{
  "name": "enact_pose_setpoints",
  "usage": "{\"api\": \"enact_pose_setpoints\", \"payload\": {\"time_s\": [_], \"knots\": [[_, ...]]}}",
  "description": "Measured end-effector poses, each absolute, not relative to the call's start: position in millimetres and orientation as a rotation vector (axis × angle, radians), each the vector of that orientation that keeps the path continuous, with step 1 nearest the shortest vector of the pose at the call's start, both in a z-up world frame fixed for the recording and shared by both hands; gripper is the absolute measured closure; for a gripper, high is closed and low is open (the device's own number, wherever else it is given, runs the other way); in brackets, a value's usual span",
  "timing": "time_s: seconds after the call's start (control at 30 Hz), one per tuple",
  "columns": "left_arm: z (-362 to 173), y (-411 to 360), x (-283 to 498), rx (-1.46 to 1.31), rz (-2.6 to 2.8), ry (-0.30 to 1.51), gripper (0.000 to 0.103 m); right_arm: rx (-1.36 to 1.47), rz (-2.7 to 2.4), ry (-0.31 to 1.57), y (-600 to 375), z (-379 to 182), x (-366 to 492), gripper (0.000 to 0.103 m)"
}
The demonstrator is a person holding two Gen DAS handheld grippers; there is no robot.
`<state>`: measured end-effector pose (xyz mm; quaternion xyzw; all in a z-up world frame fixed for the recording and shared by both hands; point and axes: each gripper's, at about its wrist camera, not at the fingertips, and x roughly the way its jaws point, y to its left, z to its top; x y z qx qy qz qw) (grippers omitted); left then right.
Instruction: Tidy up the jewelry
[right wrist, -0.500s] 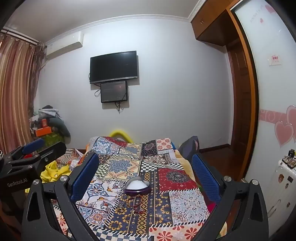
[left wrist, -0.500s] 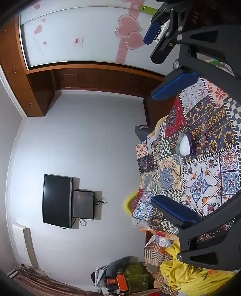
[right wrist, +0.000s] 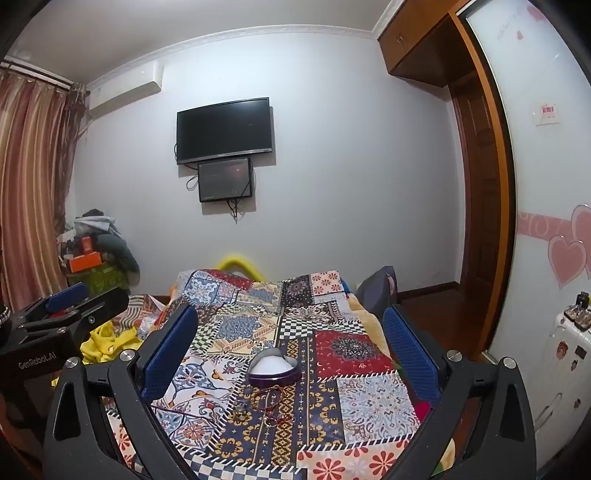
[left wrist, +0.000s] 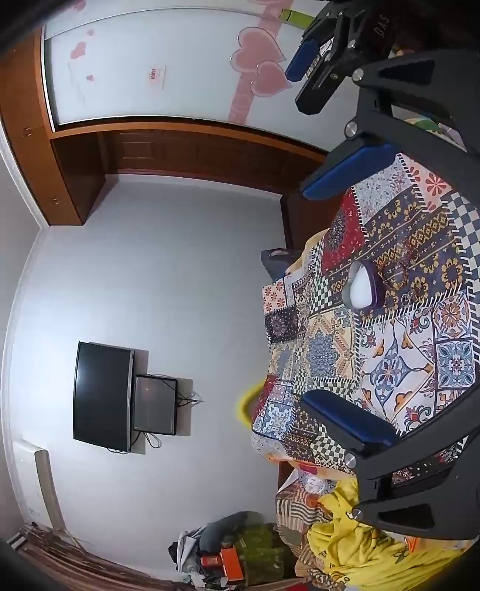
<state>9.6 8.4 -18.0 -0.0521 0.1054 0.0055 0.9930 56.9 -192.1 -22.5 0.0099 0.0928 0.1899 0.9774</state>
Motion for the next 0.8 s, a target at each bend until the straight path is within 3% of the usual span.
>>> {"api": "enact_pose_setpoints", "payload": {"time_s": [0.8], "knots": [[-13.8, 5.3, 7.6, -0.079, 0.007, 0.214, 0.0, 0.022, 0.388, 0.202, -197.4, -29.8, 60.8, 0.003]]}}
